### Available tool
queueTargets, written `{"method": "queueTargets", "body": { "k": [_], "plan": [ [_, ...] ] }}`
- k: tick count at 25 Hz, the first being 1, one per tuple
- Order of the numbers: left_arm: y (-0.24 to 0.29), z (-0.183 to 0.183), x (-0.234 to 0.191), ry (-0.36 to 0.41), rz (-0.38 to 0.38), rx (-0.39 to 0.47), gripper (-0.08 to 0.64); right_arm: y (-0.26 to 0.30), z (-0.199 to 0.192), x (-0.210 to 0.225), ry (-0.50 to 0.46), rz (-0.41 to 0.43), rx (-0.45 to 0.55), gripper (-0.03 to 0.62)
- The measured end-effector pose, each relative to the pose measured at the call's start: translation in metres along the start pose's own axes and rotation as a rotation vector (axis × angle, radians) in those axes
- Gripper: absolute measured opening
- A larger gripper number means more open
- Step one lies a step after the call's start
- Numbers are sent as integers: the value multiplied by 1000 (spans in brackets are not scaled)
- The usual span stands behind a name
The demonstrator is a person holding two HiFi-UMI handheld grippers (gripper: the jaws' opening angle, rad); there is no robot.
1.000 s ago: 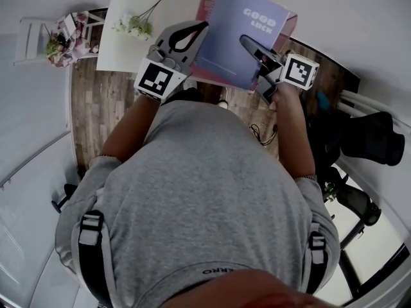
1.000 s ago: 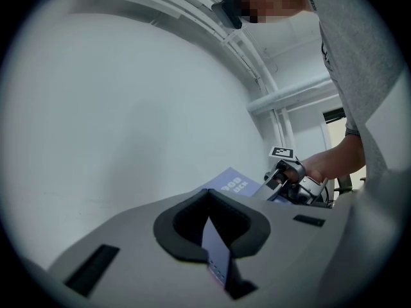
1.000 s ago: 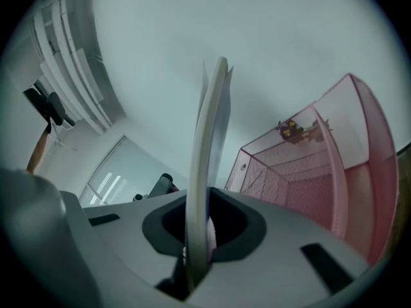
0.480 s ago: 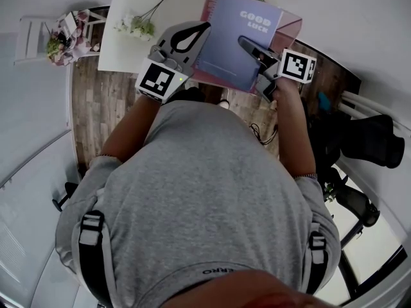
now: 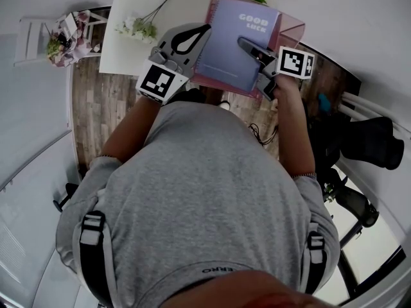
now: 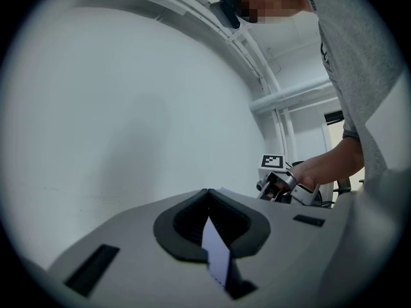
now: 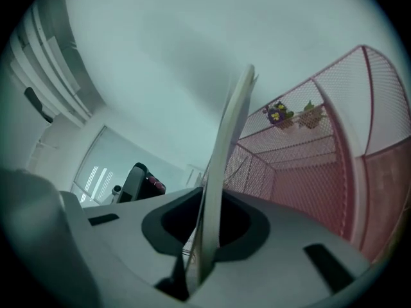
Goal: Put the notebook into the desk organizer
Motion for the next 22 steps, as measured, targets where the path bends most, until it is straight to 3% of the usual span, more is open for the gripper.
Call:
{"method": "queueTargets", "body": {
  "k": [4,14,22],
  "plan": [
    [0,-2,-1,7,-11,-17,20,-1,0,4,-24,-67,-12,64],
    [2,-3,-5,-15,-22,0,18,10,1,8,-90,-84,-26,77],
    [-1,-8,-14,-22,-30,-22,20,14,0,7,-211,-179,-41,106]
  ]
}}
Point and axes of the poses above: the fingertips, and each gripper's own axes: y forward along the fingers, x to its right, z out of its top, the point moved 8 cm from there along -y, backward along the fingers, and after that the axes turned 12 degrees about x, right-handed, at the moved point
